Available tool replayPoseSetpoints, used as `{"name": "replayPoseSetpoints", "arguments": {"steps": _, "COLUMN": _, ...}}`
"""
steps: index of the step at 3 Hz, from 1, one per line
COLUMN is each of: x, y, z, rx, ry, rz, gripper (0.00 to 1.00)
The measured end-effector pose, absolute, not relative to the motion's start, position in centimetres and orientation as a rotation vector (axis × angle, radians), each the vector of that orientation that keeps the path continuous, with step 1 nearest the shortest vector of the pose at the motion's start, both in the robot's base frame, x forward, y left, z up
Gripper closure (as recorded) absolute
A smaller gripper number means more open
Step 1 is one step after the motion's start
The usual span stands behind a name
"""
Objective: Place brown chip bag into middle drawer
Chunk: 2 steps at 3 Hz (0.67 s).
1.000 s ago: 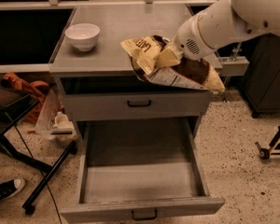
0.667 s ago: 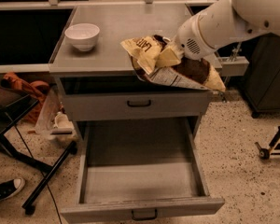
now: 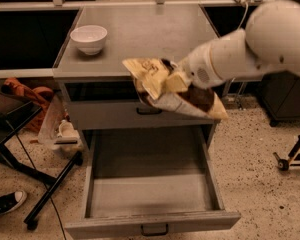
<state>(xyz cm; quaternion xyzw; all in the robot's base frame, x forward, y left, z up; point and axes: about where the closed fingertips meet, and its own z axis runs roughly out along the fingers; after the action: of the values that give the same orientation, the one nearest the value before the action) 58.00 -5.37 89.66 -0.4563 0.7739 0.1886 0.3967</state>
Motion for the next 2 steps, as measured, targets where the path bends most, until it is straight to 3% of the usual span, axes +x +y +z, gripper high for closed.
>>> {"name": "replayPoseSetpoints", "arguments": {"steps": 2, "x": 51.3, "y": -7.2, "z": 72.8, "rx": -0.842, "ry": 2.105, "rz": 0.799, "gripper": 1.0}}
